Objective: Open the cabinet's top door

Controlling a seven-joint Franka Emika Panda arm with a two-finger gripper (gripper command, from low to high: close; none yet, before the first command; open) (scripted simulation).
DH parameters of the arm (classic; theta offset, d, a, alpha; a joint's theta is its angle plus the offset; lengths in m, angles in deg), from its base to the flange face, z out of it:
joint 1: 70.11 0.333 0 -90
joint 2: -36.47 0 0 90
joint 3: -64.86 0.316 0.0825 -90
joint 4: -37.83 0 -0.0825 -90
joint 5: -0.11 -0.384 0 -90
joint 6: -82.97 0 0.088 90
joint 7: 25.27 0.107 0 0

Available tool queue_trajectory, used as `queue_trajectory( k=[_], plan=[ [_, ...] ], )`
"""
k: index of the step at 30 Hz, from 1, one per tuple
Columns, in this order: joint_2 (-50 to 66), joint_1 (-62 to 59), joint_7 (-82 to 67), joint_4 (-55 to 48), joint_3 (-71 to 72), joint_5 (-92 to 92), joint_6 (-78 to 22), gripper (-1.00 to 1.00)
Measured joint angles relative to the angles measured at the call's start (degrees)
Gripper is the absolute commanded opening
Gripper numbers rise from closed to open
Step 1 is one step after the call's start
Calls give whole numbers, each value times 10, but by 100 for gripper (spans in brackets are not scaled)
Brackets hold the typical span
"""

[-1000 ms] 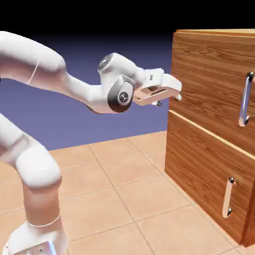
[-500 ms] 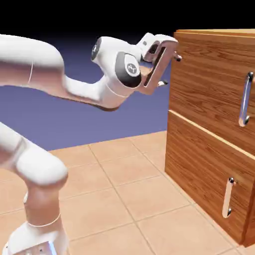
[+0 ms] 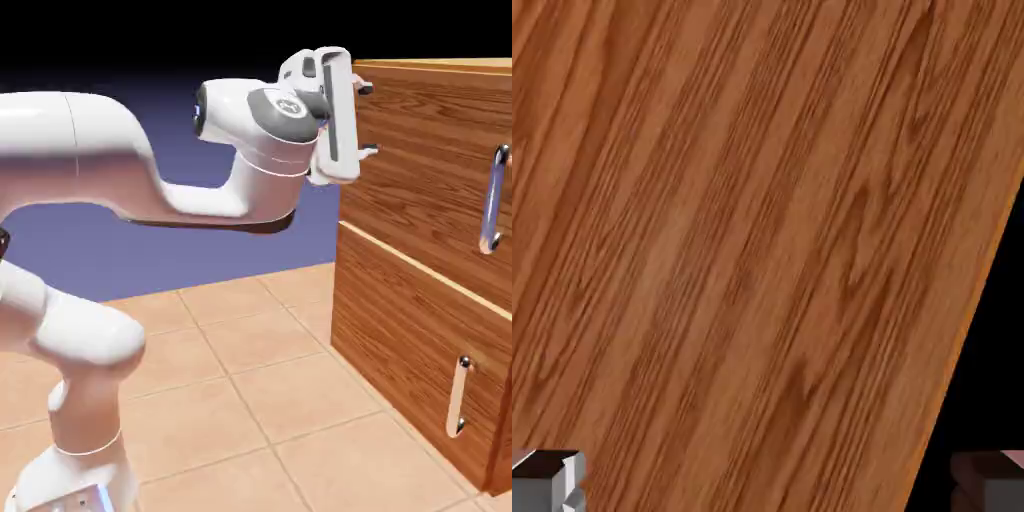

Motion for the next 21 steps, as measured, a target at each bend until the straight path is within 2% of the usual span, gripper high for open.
queue_trajectory(
  k=[21],
  plan=[
    [-77, 199, -205, -145, -231, 523, 14, 0]
  ],
)
